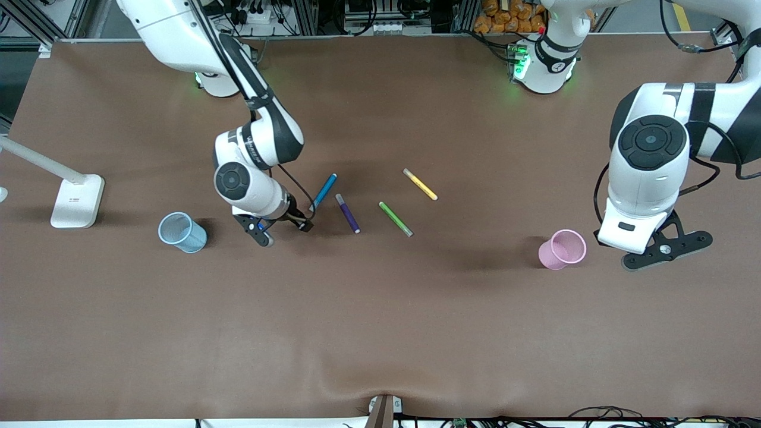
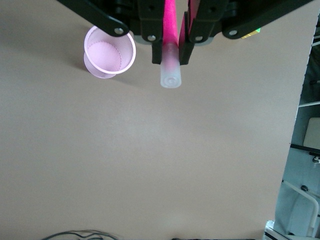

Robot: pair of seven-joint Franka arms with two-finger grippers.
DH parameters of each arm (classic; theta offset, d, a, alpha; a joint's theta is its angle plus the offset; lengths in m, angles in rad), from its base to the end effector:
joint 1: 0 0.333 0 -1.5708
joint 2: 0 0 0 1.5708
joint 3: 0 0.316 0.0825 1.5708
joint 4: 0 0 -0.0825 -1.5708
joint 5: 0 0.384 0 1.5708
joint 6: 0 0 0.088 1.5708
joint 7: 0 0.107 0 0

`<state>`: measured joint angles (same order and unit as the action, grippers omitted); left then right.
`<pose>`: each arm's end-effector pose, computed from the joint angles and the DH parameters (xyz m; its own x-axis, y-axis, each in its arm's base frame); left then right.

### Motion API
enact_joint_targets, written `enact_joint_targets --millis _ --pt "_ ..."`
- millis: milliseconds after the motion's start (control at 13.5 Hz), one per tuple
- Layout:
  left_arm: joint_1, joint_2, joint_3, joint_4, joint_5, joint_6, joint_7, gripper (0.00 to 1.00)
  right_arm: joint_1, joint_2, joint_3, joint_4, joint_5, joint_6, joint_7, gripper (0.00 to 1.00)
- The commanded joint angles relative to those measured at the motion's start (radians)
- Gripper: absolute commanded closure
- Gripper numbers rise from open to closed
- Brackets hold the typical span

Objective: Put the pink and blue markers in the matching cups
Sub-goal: 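Grasp the blue marker with the right gripper while the left gripper holds, then carry the pink marker over the pink cup while the right gripper carries blue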

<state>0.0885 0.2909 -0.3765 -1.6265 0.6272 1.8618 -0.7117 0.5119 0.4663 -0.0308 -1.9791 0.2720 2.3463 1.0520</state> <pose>0.6354 -0.1160 0.4682 0.9507 0.1802 0.2524 0.2720 -0.8755 -0.3994 0.5323 0.2828 0.2217 0.7038 -0.6834 -0.1939 -0.6938 -0.7199 0.0190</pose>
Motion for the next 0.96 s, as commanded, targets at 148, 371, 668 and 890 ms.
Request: enact_joint_targets --millis 148,371,668,890 --pt "-0.016 0.043 -0.007 0.005 0.085 -0.001 -0.209 1.0 0.02 0.028 -0.011 0.01 0.007 -0.002 0.0 0.42" --pt "-0.041 0.086 -0.005 0.005 0.109 -0.001 -0.371 1.0 0.054 0.028 -0.011 -0.012 0.007 -0.007 0.011 0.43" --pt "-0.056 0.171 -0.009 0.011 0.27 0.0 -0.659 1.0 0.066 0.038 -0.011 -0.029 0.007 0.002 0.011 0.51" --pt "-0.061 0.198 -0.015 0.013 0.276 0.0 -0.73 1.0 0.074 0.041 -0.009 -0.052 0.009 0.027 0.011 0.57"
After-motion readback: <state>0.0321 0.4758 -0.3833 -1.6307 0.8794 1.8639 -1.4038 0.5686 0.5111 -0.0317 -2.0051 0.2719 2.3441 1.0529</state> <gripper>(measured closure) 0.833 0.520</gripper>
